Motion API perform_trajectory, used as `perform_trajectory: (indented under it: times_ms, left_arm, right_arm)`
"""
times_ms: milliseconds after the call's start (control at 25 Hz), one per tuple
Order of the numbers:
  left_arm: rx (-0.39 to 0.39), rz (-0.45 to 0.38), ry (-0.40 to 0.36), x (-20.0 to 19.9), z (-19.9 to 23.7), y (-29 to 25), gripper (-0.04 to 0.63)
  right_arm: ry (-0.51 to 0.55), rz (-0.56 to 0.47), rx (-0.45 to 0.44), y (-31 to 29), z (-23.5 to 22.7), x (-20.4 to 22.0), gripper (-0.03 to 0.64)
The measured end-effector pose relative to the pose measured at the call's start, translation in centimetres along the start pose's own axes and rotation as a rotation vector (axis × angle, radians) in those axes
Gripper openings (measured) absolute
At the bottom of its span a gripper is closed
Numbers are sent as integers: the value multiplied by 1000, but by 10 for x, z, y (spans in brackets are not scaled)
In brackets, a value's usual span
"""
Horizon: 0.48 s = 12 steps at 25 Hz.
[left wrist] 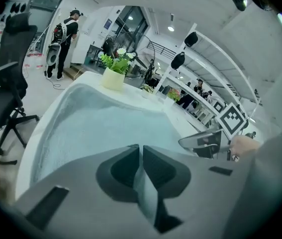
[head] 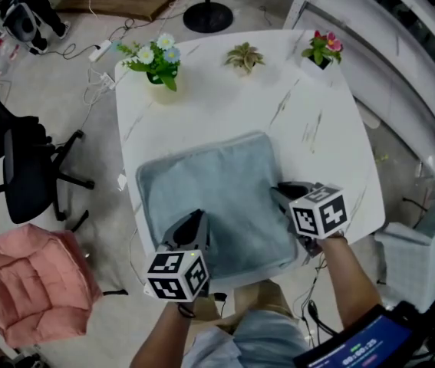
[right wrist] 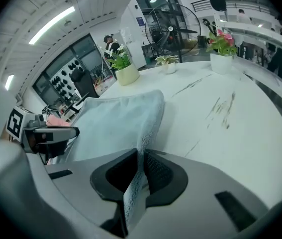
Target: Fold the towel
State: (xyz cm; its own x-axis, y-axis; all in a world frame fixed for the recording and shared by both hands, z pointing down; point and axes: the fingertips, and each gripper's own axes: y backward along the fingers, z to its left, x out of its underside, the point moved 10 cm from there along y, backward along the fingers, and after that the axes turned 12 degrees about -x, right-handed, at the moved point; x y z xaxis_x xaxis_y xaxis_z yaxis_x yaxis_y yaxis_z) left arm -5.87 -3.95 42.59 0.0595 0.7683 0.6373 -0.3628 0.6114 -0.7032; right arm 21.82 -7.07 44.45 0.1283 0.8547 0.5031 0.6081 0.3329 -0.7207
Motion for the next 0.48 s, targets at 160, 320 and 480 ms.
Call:
perform_trajectory:
  times_ms: [160, 320, 480]
  left_arm:
    - [54, -3, 5, -8, -12, -5, 28]
    - [102, 25, 8, -8, -27, -16, 25]
    - [92, 62, -25, -4, -36, -27, 21]
  right_arm:
    - [4, 3, -2, 0, -1, 0, 57]
    - [2, -1, -7, 0, 0, 0, 55]
    - [1, -5, -15, 1, -1, -1, 55]
